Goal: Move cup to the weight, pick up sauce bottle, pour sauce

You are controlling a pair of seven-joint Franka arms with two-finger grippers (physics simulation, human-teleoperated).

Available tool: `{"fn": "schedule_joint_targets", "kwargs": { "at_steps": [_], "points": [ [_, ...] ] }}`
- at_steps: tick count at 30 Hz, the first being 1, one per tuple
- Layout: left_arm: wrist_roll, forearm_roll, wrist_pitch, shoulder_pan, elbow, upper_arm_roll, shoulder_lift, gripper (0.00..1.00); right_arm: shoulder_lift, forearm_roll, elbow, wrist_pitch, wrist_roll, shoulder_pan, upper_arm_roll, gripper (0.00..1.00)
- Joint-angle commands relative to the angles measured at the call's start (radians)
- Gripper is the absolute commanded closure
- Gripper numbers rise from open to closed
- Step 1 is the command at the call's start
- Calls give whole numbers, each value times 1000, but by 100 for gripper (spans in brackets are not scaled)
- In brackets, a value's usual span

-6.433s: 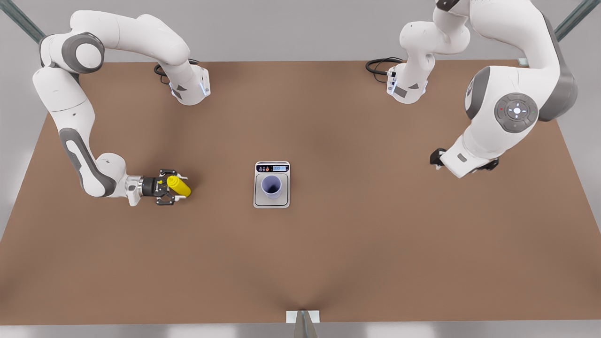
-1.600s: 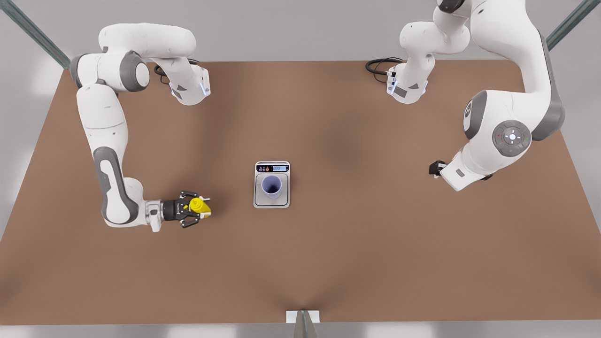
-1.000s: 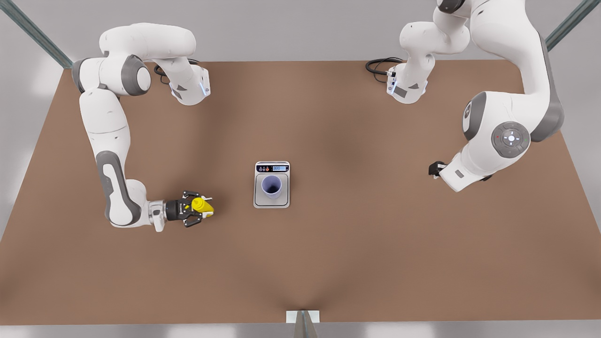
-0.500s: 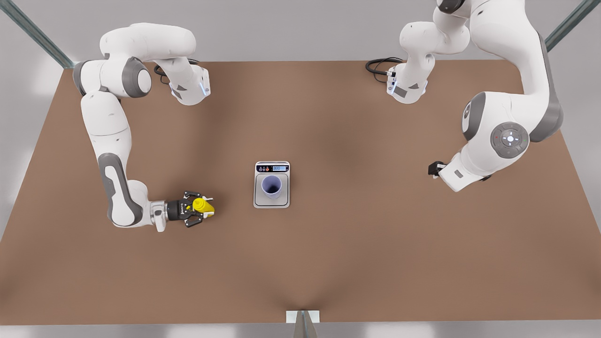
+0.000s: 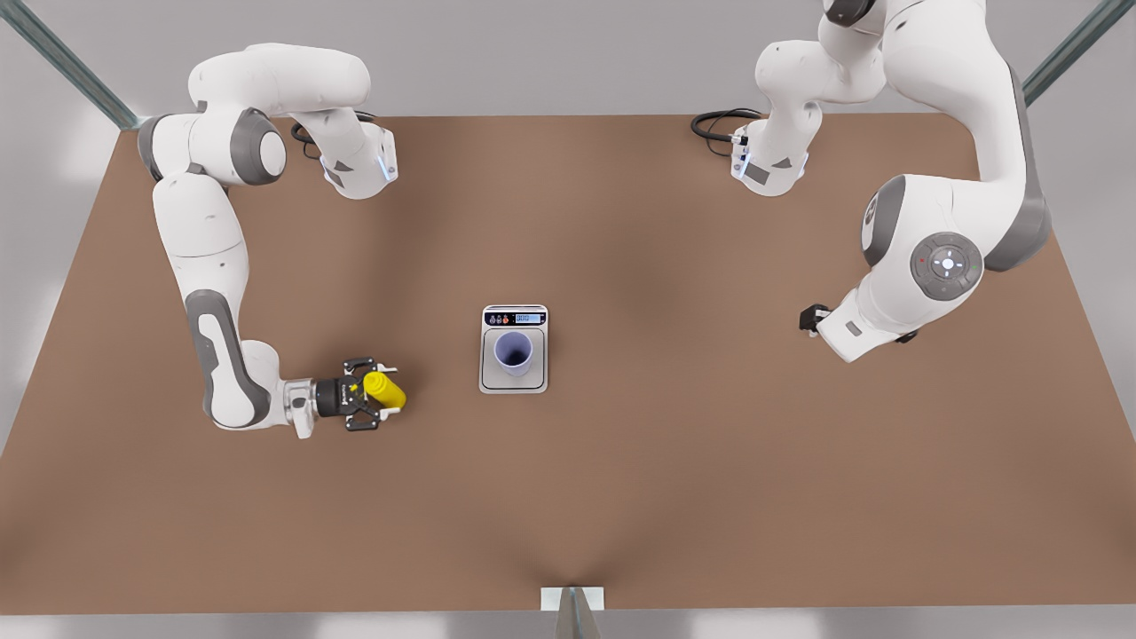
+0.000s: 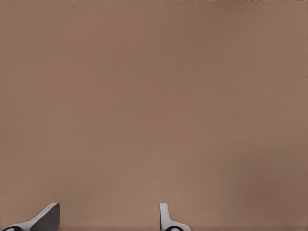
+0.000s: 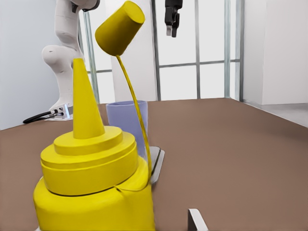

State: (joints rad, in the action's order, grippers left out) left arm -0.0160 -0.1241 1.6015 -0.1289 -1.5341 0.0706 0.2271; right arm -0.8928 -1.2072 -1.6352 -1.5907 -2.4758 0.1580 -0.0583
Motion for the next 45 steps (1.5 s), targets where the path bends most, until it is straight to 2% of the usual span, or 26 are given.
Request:
{"fn": "schedule_joint_targets", "kwargs": {
  "at_steps": [1,20,28,32,34,36,37,39,42,45],
  "points": [
    [-1,0,0,0,0,0,0,0,0,0,0,0,0,0,0,0],
    [1,0,2,0,0,0,-2,0,0,37,-3,-2,0,34,0,0],
    [1,0,6,0,0,0,0,0,6,118,-6,-2,-2,84,0,0],
    [1,-2,14,0,2,0,0,0,11,196,-8,-5,-11,138,0,0],
    [1,0,15,11,25,-15,-2,0,28,320,-6,5,0,251,-2,0],
    [1,0,17,11,40,-29,-5,0,213,442,12,29,184,356,3,0],
    [1,-2,17,11,42,-29,-5,0,356,495,6,25,339,354,6,0],
    [-5,-12,15,8,74,-29,-8,0,581,650,3,-41,693,241,8,0],
    [-4,-11,11,5,75,-29,-22,0,673,896,6,-207,1445,-61,8,0],
    [1,-11,2,11,69,-28,-64,0,700,1195,37,-196,2446,-169,11,0]
  ]
}}
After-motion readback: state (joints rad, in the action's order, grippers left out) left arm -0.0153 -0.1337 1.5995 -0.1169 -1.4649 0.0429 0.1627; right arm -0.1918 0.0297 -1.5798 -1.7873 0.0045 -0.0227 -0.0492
